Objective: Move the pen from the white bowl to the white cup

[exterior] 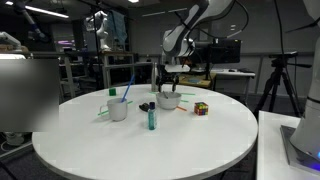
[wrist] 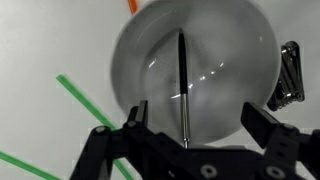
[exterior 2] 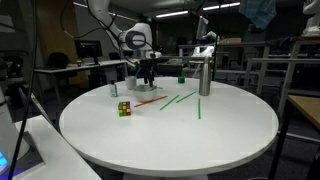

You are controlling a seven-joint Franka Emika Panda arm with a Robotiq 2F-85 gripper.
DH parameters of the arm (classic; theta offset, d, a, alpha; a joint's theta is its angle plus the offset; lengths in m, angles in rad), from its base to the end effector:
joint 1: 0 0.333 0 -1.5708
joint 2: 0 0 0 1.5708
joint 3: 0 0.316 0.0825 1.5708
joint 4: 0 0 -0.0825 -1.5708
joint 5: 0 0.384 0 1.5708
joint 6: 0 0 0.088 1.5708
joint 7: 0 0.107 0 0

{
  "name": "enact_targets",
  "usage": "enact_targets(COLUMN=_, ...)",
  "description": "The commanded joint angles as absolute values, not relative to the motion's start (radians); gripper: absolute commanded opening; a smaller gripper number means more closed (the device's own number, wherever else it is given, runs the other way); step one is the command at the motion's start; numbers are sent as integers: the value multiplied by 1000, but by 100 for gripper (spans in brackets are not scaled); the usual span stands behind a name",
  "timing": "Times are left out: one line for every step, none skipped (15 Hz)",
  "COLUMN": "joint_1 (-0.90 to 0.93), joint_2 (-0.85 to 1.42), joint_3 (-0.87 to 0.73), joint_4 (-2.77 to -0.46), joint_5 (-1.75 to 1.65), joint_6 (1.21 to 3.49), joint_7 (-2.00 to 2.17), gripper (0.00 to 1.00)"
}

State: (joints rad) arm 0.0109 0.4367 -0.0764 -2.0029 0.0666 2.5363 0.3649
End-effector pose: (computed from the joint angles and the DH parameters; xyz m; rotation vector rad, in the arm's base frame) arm 0.6161 -0.0395 0.2473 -3.0275 0.7322 -0.1499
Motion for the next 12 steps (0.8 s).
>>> enact_targets(joint_1=-6, joint_2=463, joint_3=-58, joint_4=-1964, joint_5=103, joint_6=2523, joint_7=314, gripper=100)
enact_targets(joint_1=-8, joint_2=465, joint_3=-56, joint_4=-1963, joint_5=107, joint_6=2521, joint_7=310, gripper=100)
enact_targets(joint_1=-9, joint_2=467, joint_3=-56, joint_4=-1963, joint_5=108, joint_6=2521, joint_7=308, gripper=100)
enact_targets(joint_1=-10, joint_2=468, joint_3=-56, joint_4=-1963, joint_5=109, joint_6=2520, joint_7=306, gripper=100)
enact_targets(joint_1=-11, joint_2=471, joint_3=-58, joint_4=-1964, joint_5=108, joint_6=2520, joint_7=303, gripper=100)
enact_targets(joint_1=-14, joint_2=475, joint_3=-58, joint_4=-1964, joint_5=109, joint_6=2519, joint_7=299, gripper=100)
enact_targets(joint_1=-16, joint_2=479, joint_3=-58, joint_4=-1963, joint_5=112, joint_6=2518, joint_7=292, gripper=100)
enact_targets(joint_1=-19, joint_2=484, joint_3=-58, joint_4=-1962, joint_5=113, joint_6=2518, joint_7=286, gripper=100)
enact_targets(joint_1=-21, joint_2=490, joint_3=-58, joint_4=-1961, joint_5=112, joint_6=2518, joint_7=281, gripper=100)
enact_targets(joint_1=-23, joint_2=493, joint_3=-59, joint_4=-1961, joint_5=112, joint_6=2518, joint_7=277, gripper=100)
enact_targets(joint_1=-25, joint_2=496, joint_3=-58, joint_4=-1960, joint_5=111, joint_6=2517, joint_7=273, gripper=100)
enact_targets(joint_1=-25, joint_2=498, joint_3=-59, joint_4=-1959, joint_5=109, joint_6=2517, joint_7=270, gripper=100)
